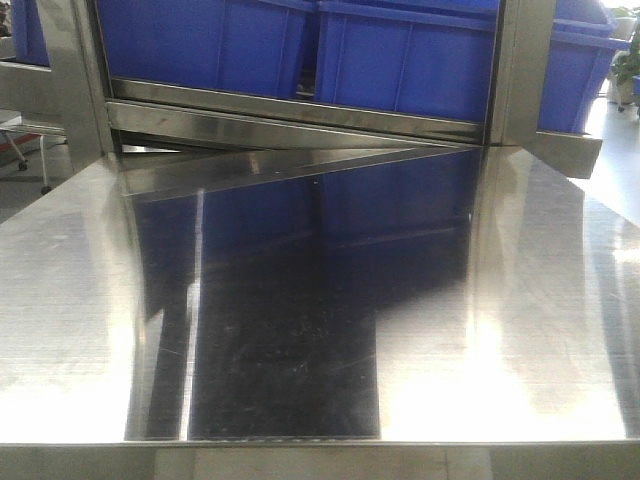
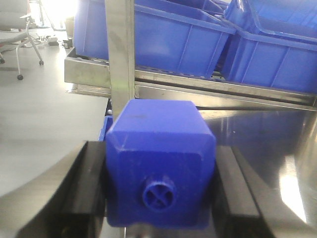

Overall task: Pick and sort blue part to right shelf
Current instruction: 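Drive the base away from the table carrying both bottles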

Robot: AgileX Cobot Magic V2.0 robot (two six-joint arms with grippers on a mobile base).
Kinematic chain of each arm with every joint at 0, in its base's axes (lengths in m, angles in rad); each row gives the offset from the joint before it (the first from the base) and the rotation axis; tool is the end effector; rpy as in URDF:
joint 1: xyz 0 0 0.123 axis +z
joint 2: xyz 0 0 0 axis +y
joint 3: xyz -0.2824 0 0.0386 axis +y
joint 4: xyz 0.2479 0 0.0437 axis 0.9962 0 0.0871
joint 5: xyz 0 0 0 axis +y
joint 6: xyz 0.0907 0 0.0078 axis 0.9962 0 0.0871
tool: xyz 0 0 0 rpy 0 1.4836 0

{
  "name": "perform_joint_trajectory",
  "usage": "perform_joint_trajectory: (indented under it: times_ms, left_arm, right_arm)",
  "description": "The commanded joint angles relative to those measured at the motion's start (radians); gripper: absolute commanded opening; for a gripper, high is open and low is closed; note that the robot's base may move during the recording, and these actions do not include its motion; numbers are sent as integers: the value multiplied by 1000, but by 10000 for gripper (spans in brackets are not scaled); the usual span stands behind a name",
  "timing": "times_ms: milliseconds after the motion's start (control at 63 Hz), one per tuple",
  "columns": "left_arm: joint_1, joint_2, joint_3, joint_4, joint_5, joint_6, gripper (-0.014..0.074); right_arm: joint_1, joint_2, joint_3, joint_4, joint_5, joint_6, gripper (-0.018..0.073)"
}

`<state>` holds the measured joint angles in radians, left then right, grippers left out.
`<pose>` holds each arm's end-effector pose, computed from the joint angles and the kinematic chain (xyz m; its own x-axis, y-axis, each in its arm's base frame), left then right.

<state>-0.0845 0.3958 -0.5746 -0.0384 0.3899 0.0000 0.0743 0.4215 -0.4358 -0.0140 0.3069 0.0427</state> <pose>0.0804 -0.0081 0.3432 -0.1263 -0.0249 -0.9917 0.0944 0.9948 -0.0370 0.0942 0.0066 0.3023 -0.2053 0.0141 -0.9786 -0.0641 0.9976 0.0279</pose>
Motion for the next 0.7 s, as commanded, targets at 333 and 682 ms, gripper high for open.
perform_joint_trajectory:
  times_ms: [333, 682]
  left_arm:
    - [0, 5, -29, -1, -91, 0, 312]
    - [0, 5, -29, -1, -91, 0, 312]
  right_arm:
    - [-7, 3, -30, -10, -96, -5, 374]
    - [-7, 3, -30, -10, -96, -5, 374]
